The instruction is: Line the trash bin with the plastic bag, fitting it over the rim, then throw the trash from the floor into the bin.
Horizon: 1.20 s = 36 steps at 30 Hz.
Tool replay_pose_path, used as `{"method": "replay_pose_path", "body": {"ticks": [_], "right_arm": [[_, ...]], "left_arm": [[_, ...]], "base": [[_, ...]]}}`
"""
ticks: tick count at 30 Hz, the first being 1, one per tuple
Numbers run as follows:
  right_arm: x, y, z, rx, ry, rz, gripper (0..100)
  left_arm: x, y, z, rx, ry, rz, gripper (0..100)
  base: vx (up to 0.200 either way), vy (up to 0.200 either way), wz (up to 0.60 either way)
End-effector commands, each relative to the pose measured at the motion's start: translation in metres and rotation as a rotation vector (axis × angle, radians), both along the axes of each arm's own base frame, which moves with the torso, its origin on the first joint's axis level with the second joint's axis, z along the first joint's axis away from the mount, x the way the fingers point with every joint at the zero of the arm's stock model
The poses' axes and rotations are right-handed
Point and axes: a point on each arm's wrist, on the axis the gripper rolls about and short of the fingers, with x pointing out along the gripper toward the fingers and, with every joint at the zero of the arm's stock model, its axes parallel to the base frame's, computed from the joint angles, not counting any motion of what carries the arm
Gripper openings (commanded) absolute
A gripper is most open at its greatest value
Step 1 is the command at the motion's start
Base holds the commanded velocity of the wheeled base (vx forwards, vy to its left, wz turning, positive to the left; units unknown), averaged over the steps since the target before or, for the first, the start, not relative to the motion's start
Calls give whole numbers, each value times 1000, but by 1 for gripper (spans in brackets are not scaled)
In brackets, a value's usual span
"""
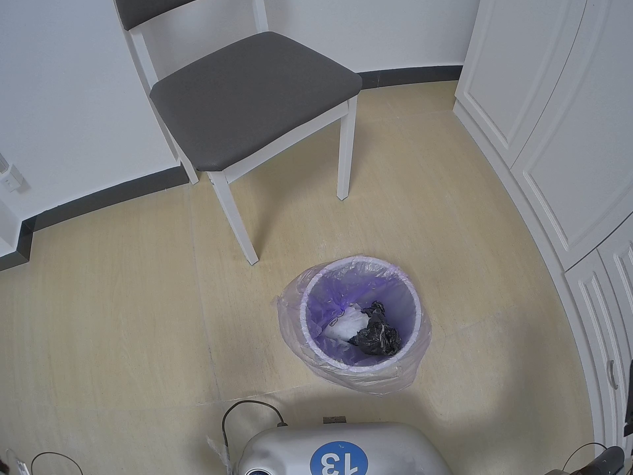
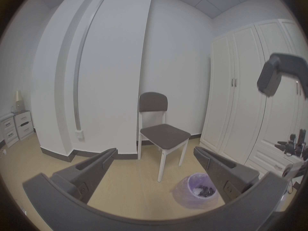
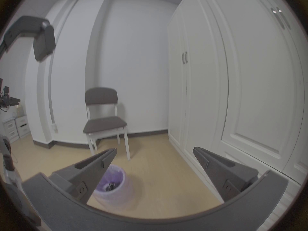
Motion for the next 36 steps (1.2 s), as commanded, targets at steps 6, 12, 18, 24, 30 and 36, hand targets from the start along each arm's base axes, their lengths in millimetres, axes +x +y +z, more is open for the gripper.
{"method": "replay_pose_path", "body": {"ticks": [6, 12, 18, 24, 30, 36], "right_arm": [[4, 0, -23, -52, 177, -17, 100], [4, 2, -24, -83, 185, 70, 100], [4, 2, -26, -102, 202, 77, 100], [4, -1, -31, 7, 265, -54, 100], [4, -1, -31, 34, 260, -51, 100], [4, -2, -31, 53, 253, -58, 100]], "left_arm": [[40, 0, -78, 16, 190, 26, 100], [41, 2, -82, -1, 224, 79, 100], [41, 1, -87, 110, 271, 54, 100], [41, 1, -87, 64, 278, 58, 100], [41, 1, -87, 66, 276, 54, 100], [41, 1, -86, 51, 270, 58, 100]], "base": [[0, 0, 0], [0, 0, 0], [0, 0, 0], [0, 0, 0], [0, 0, 0], [0, 0, 0]]}}
